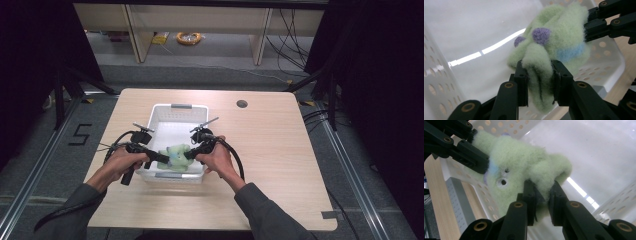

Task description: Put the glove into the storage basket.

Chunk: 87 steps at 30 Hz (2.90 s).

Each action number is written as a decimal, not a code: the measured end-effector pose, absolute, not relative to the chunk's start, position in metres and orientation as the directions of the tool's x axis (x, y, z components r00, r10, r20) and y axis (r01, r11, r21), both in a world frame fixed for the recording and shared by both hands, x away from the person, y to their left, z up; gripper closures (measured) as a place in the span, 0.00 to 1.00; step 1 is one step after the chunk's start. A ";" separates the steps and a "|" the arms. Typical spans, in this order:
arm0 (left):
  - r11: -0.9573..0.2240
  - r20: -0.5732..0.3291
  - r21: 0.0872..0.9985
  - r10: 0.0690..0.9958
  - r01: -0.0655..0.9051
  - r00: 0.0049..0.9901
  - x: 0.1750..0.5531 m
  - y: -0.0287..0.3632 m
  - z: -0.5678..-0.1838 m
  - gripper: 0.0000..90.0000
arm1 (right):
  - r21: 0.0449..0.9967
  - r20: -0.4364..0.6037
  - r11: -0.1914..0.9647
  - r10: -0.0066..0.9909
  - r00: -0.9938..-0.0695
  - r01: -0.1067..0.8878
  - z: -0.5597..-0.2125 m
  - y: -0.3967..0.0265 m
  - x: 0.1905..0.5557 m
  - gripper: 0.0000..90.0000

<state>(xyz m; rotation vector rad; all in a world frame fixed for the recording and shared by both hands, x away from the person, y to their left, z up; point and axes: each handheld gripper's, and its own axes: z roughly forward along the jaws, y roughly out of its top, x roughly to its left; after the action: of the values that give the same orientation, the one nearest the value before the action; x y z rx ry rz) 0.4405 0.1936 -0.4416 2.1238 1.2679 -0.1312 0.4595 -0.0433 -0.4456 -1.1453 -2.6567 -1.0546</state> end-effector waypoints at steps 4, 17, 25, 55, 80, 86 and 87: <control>-0.326 -0.392 0.472 0.755 0.819 0.527 0.442 0.192 -0.444 0.76 | 0.552 0.300 0.503 0.624 -0.721 0.665 -0.448 -0.042 0.460 0.87; -0.396 -0.305 0.441 0.778 0.805 0.550 0.446 0.181 -0.452 0.73 | 0.509 0.263 0.541 0.643 -0.720 0.669 -0.454 -0.034 0.459 0.84; -0.383 -0.258 0.455 0.808 0.804 0.530 0.447 0.182 -0.447 0.58 | 0.507 0.217 0.547 0.668 -0.712 0.667 -0.449 -0.033 0.461 0.66; -0.262 -0.312 0.608 0.789 0.749 0.529 0.410 0.175 -0.415 0.34 | 0.638 0.248 0.463 0.634 -0.733 0.616 -0.414 -0.095 0.444 0.47; -0.239 -0.350 0.739 0.662 0.629 0.663 0.329 0.124 -0.420 0.25 | 0.728 0.261 0.371 0.628 -0.733 0.577 -0.416 -0.165 0.391 0.38; -0.232 -0.338 0.756 0.663 0.612 0.668 0.320 0.123 -0.428 0.25 | 0.752 0.243 0.358 0.629 -0.738 0.553 -0.422 -0.179 0.383 0.37; -0.232 -0.338 0.756 0.663 0.612 0.668 0.320 0.123 -0.428 0.25 | 0.752 0.243 0.358 0.629 -0.738 0.553 -0.422 -0.179 0.383 0.37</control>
<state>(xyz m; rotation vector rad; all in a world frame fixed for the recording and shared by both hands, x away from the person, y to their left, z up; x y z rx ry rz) 0.3204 0.1229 -0.4282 1.9241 0.9966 0.0666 0.3828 -0.1790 -0.4218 -1.1607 -2.6592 -1.4154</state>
